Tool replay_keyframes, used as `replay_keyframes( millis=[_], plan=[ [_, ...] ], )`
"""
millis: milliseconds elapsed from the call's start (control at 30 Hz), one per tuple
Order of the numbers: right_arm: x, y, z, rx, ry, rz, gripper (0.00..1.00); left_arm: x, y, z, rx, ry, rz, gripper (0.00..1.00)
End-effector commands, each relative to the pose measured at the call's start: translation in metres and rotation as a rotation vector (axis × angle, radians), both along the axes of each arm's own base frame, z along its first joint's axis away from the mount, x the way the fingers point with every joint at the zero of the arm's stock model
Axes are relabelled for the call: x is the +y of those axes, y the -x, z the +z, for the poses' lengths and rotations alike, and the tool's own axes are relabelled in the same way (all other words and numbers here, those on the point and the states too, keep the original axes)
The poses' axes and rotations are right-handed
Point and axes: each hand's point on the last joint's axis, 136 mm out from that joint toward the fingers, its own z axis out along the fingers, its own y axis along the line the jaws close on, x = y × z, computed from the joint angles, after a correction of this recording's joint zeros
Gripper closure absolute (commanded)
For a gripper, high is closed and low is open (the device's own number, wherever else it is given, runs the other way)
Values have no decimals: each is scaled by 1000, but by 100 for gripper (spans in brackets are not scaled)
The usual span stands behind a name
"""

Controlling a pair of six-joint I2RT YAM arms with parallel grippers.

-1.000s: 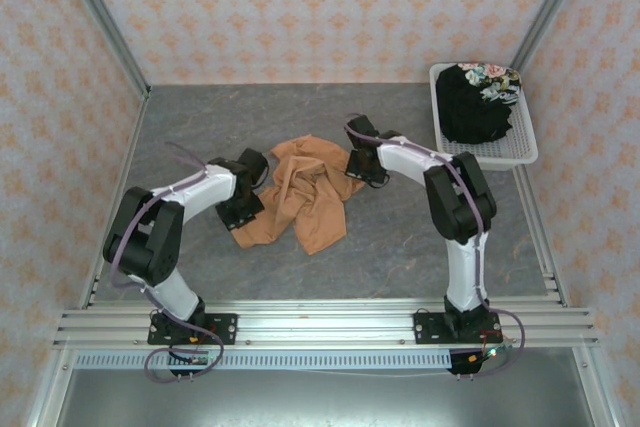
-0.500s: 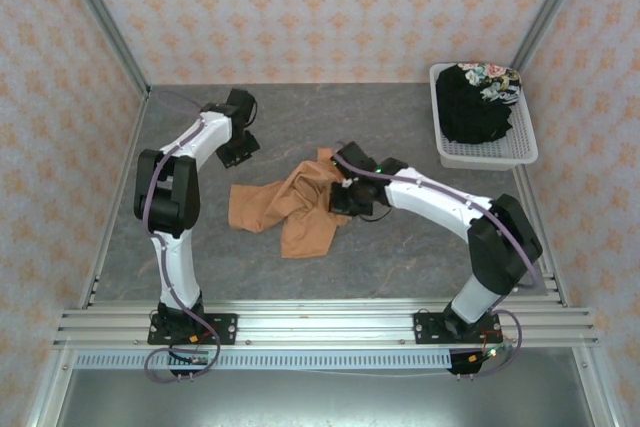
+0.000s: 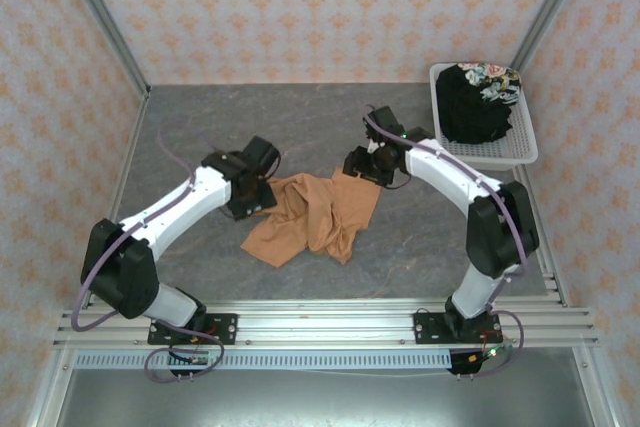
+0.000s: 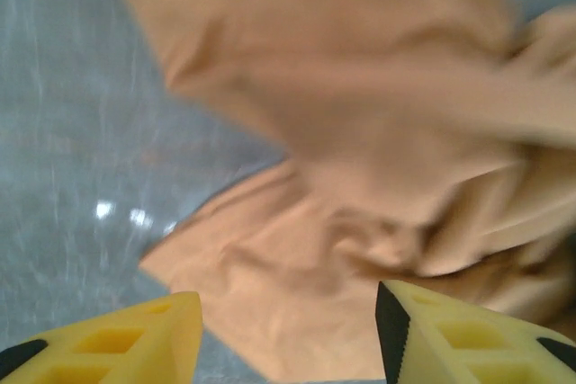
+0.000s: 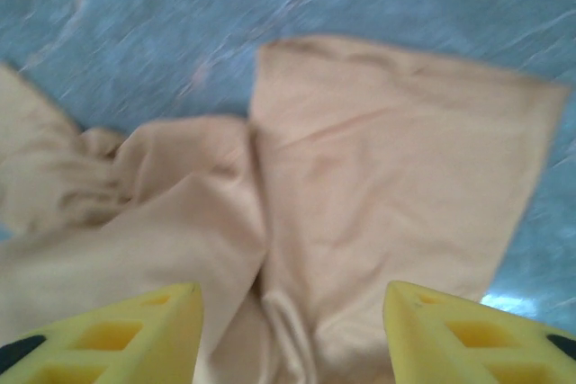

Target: Fold and stack the t-shirts

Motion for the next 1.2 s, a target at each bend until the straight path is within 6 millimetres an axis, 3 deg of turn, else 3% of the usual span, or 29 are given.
replay_keyframes(
  millis=[0,133,267,367,533,567,633,800,933,1067,1167],
  plan=[
    [-18,-17,-31,10,172,22,42,-6,26,-26,65,71,126,42],
    [-13,-29,-67,88,218,46,41,-12,27,-49,80,105,181,35],
    [-15,-27,-96,155,254,22,44,-18,16,-70,101,97,197,33],
    [-26,-20,-113,206,302,-5,55,-19,8,-86,124,62,191,49],
    [-69,-7,-117,245,388,-112,95,8,-11,-99,149,-94,150,100],
    [-82,-3,-115,249,400,-142,100,18,-17,-99,150,-114,157,100],
    [-106,6,-107,247,430,-196,100,37,-30,-97,142,-138,175,100],
    [-151,31,-75,214,457,-312,100,79,-86,-75,90,-165,200,100],
    [-160,57,-50,183,426,-378,100,86,-147,-59,30,-137,186,100],
    [-146,86,-44,208,304,-410,100,78,-214,-35,-48,-120,172,100],
    [-107,102,-45,232,216,-314,100,69,-256,-21,-116,-80,186,100]
  ],
)
